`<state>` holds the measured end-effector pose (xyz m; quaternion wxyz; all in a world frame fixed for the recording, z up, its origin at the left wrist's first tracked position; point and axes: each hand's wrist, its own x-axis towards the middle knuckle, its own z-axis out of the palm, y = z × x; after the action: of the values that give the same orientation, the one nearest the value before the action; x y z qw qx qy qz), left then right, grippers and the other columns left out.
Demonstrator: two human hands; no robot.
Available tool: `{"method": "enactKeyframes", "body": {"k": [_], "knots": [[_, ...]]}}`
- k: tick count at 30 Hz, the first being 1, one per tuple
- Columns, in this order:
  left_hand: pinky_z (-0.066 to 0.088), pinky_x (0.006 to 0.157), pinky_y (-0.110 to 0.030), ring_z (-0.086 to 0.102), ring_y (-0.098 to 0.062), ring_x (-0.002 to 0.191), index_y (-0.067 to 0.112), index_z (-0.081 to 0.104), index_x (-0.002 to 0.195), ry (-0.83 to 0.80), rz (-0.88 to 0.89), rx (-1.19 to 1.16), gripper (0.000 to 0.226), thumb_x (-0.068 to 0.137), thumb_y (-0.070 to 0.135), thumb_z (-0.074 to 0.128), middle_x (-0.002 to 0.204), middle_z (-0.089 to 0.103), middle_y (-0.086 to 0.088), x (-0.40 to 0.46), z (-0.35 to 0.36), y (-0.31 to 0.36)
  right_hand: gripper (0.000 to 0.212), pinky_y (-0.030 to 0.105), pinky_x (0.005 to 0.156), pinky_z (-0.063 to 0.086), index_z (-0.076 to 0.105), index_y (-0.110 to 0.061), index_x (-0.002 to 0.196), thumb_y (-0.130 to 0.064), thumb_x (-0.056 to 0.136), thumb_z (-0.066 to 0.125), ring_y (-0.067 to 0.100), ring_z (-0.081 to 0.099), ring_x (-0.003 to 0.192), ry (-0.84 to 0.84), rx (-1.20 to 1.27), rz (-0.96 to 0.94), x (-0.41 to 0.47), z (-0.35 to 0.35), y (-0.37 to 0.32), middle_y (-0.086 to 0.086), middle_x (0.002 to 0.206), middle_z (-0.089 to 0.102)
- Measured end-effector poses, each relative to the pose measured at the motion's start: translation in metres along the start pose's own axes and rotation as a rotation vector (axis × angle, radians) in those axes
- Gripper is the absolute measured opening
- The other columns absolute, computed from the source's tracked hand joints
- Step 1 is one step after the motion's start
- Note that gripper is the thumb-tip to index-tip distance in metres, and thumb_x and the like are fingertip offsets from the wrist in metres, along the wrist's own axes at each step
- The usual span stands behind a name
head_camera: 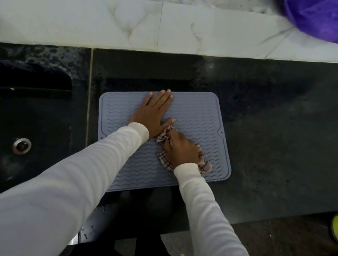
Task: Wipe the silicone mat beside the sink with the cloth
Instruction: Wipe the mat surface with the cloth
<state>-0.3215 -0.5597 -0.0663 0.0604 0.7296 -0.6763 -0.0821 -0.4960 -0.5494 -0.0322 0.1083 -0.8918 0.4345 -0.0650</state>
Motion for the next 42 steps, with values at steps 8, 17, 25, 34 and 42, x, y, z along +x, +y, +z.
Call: {"method": "enactKeyframes", "body": {"k": [8, 17, 25, 34, 42], "knots": [[0.003, 0.122, -0.044, -0.002, -0.016, 0.150, 0.018, 0.001, 0.155, 0.003, 0.009, -0.022, 0.077, 0.096, 0.065, 0.017, 0.164, 0.000, 0.000, 0.000, 0.003, -0.003, 0.038, 0.044, 0.061, 0.051, 0.054, -0.011, 0.128, -0.023, 0.092, 0.048, 0.042, 0.066, 0.073, -0.065, -0.166, 0.105, 0.002, -0.029, 0.098, 0.019, 0.102, 0.066], [0.006, 0.122, -0.046, -0.002, -0.018, 0.150, 0.018, 0.001, 0.155, -0.002, 0.001, -0.024, 0.078, 0.095, 0.066, 0.015, 0.164, 0.000, -0.001, 0.001, 0.004, -0.002, 0.039, 0.040, 0.071, 0.049, 0.041, -0.012, 0.132, -0.029, 0.097, 0.043, 0.040, 0.065, 0.087, -0.200, -0.268, 0.255, 0.005, -0.053, 0.150, 0.016, 0.109, 0.063], [-0.001, 0.122, -0.041, -0.006, -0.013, 0.149, 0.020, 0.001, 0.156, -0.028, 0.000, -0.097, 0.075, 0.097, 0.061, 0.024, 0.163, -0.005, 0.002, -0.002, 0.003, -0.001, 0.038, 0.040, 0.074, 0.050, 0.040, -0.013, 0.130, -0.032, 0.097, 0.042, 0.037, 0.065, 0.089, -0.213, -0.231, 0.308, 0.003, -0.054, 0.145, 0.014, 0.110, 0.063], [0.000, 0.122, -0.035, 0.003, -0.010, 0.149, 0.019, 0.020, 0.154, 0.150, -0.075, -0.271, 0.063, 0.099, 0.045, 0.037, 0.162, 0.012, 0.004, -0.097, 0.013, -0.025, 0.035, 0.042, 0.076, 0.049, 0.039, -0.017, 0.126, -0.037, 0.097, 0.040, 0.038, 0.065, 0.090, -0.200, -0.169, 0.332, 0.002, -0.056, 0.145, 0.013, 0.112, 0.063], [0.000, 0.122, -0.035, 0.004, -0.014, 0.150, 0.019, 0.020, 0.154, 0.118, -0.223, -0.311, 0.066, 0.095, 0.049, 0.028, 0.161, 0.009, 0.003, -0.127, 0.007, -0.012, 0.027, 0.040, 0.077, 0.048, 0.047, -0.017, 0.115, -0.034, 0.094, 0.049, 0.039, 0.064, 0.090, -0.126, 0.035, 0.425, 0.003, -0.072, 0.129, 0.017, 0.100, 0.066]]}}
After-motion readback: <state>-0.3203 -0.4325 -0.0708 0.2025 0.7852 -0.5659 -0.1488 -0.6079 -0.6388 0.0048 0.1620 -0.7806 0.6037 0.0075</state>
